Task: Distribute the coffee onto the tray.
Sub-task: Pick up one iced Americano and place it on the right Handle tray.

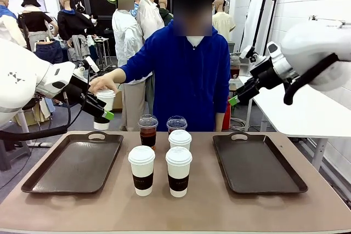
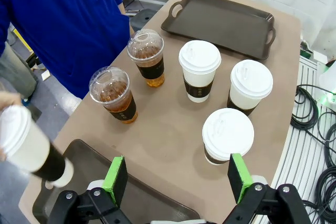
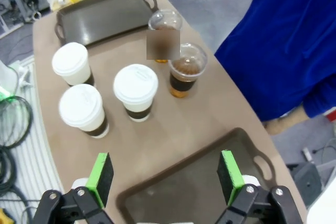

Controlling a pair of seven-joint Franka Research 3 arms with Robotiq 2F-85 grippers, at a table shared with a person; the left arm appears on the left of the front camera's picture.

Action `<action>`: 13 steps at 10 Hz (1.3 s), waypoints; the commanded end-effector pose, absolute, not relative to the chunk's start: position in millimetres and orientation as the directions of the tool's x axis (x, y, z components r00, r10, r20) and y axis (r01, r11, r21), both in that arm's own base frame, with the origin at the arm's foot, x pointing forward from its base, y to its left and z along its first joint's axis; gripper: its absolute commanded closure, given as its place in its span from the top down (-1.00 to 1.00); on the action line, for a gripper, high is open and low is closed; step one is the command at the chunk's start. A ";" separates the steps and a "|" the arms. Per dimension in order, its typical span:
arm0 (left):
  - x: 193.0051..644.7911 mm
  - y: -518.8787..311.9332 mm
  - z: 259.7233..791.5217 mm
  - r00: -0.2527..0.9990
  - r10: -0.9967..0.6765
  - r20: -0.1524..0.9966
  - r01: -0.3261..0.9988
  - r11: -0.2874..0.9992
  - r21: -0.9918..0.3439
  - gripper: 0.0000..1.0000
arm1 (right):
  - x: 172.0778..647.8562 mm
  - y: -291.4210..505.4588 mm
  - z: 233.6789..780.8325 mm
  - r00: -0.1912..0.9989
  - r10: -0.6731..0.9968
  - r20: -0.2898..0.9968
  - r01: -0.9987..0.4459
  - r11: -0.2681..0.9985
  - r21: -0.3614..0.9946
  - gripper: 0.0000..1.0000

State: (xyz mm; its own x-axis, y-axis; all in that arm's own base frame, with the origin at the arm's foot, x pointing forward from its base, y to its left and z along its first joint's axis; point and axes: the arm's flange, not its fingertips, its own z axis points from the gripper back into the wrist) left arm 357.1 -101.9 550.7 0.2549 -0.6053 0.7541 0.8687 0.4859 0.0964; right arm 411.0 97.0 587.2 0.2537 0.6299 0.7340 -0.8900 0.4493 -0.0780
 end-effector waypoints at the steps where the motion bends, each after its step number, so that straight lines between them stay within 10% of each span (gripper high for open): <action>1: 359.3 -100.2 549.3 0.245 -0.601 0.761 0.876 0.473 0.092 1.00 | 465.0 86.4 597.6 0.220 0.680 0.700 -0.923 0.377 -0.076 1.00; 13: 359.3 -100.2 549.3 0.245 -0.601 0.761 0.876 0.473 0.092 1.00 | 593.0 64.0 523.3 0.124 0.498 0.858 -0.974 0.228 0.008 1.00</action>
